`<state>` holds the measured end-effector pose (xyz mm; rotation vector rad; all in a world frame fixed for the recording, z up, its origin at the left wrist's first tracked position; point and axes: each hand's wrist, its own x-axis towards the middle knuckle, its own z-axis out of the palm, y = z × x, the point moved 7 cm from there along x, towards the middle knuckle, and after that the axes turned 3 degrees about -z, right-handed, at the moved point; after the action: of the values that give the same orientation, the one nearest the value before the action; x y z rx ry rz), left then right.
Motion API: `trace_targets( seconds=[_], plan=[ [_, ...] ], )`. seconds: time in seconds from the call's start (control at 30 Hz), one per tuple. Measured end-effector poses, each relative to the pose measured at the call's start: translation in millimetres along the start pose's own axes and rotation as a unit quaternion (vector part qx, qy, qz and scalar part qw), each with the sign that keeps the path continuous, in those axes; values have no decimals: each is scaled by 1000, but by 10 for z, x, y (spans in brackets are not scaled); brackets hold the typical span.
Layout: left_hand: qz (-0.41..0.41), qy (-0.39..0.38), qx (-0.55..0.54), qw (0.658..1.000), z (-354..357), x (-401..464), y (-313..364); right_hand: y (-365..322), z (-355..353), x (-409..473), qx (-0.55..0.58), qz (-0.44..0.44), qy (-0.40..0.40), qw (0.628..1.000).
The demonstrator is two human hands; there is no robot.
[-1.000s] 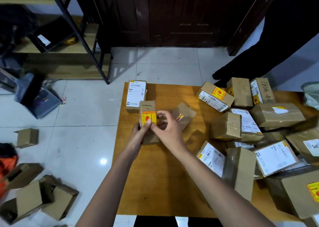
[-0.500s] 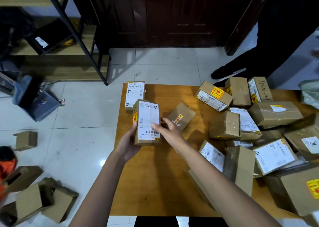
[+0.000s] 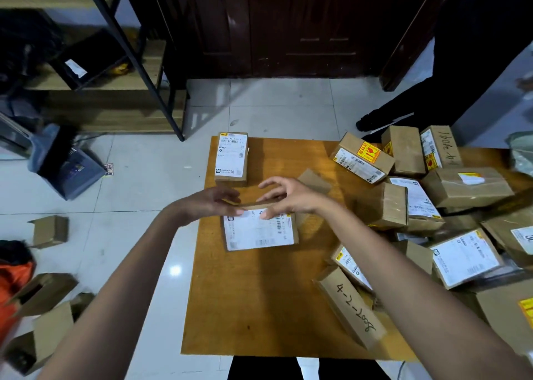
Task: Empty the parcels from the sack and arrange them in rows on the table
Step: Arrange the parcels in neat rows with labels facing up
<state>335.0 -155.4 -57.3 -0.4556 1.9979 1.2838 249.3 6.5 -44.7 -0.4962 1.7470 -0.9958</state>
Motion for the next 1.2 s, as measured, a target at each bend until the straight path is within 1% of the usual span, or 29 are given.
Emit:
trace_targets(
  seconds=[0.07,0.1,0.17,0.2,0.23,0.3,0.33,0.37,0.4,0.47,0.53,0.57,0.6,0.63,0.7,0.8,0.9,1.07,1.2],
  plan=[
    [-5,-78,51,996,96,24,92,-138,-31,23,-23,1,-45,999],
    [-3,-94,56,994,126,39,123,-194,-44,30,-35,2,-56,998],
    [2,-91,35,995,137,60,142,-262,-86,51,-58,-2,-51,997],
    [1,-81,6,997,132,70,120,-270,-132,65,-66,-9,-26,997],
    [-1,-66,-33,997,131,70,89,-272,-203,69,-72,-21,21,997],
    [-11,-29,-122,992,153,57,-73,-219,-357,30,-64,-46,151,985],
    [-14,-9,-167,986,190,37,-188,-143,-400,-4,-46,-46,213,975],
    [-17,8,-215,976,244,17,-307,-28,-393,-26,-25,-35,256,966],
    [-22,24,-263,964,313,10,-447,104,-338,-31,-5,-18,278,960],
    [-39,48,-363,930,481,4,-702,341,-118,11,14,15,274,962],
    [-58,58,-457,886,659,-1,-863,492,157,88,21,42,240,970],
    [-68,63,-487,869,734,-5,-921,533,308,129,26,53,215,975],
    [-73,70,-497,862,781,-11,-964,555,454,166,22,62,189,980],
    [-73,81,-491,864,801,-12,-997,566,569,202,7,66,171,983],
    [-72,107,-456,880,783,-9,-1040,568,720,258,-25,70,160,984],
    [-75,145,-413,896,679,27,-1108,561,804,327,-37,85,170,981],
    [-78,184,-336,921,552,56,-1129,540,836,392,-56,92,185,977],
    [-63,246,-266,930,423,79,-1076,529,870,485,-61,107,201,972],
    [-37,269,-230,935,387,90,-1007,561,868,498,-65,119,214,967]
  ],
)
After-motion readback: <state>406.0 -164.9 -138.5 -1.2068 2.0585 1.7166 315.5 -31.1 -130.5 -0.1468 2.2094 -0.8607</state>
